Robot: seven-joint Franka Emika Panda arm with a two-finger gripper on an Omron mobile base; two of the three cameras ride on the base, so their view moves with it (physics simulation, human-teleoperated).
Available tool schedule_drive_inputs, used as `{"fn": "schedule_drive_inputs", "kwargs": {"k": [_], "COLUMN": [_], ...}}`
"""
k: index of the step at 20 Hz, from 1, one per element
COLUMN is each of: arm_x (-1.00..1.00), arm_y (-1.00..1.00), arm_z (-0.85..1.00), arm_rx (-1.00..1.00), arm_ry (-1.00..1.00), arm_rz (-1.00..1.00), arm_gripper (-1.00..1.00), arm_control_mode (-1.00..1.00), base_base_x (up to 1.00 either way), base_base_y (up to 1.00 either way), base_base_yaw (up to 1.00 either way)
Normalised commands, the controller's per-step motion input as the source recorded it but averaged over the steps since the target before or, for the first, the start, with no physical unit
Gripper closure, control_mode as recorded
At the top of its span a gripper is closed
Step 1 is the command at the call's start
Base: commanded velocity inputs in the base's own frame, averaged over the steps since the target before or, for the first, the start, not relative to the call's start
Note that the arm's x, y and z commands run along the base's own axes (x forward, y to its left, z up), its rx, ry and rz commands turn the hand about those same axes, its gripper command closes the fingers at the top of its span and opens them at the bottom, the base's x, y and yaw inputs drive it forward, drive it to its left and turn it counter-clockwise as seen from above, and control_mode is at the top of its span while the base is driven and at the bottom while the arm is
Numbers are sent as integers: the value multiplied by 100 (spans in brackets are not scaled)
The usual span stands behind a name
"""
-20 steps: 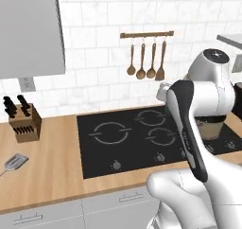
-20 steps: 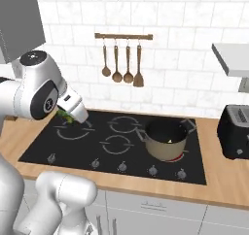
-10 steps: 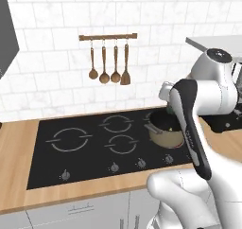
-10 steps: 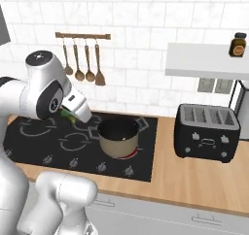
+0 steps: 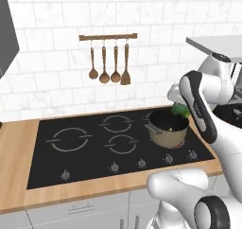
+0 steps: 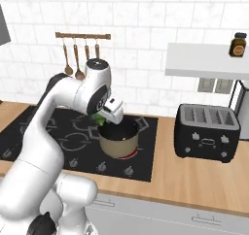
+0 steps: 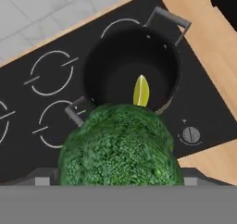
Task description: Put the broccoli and lemon wedge in the pot. Retrieve the spatula and lightly stir the vegetables in the pot.
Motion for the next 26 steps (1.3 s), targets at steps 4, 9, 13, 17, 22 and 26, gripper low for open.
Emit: {"fn": "schedule_drive_inputs", "kwargs": {"k": [4, 9, 13, 17, 22, 26], "arm_x": [100, 100, 100, 73, 27, 26], "arm_y": [-9, -4, -33, -28, -1, 0], "arm_z": [-63, -80, -66, -56, -49, -53], "arm_rx": [0, 0, 0, 0, 0, 0], "arm_ry": [30, 15, 16, 12, 1, 0], "arm_rz": [0, 0, 0, 0, 0, 0], "arm_gripper": [100, 100, 100, 100, 100, 100], "arm_control_mode": [-100, -100, -100, -100, -100, -100], "base_base_x": [0, 0, 0, 0, 0, 0], "base_base_y": [0, 0, 0, 0, 0, 0], "base_base_yaw": [0, 0, 0, 0, 0, 0]}}
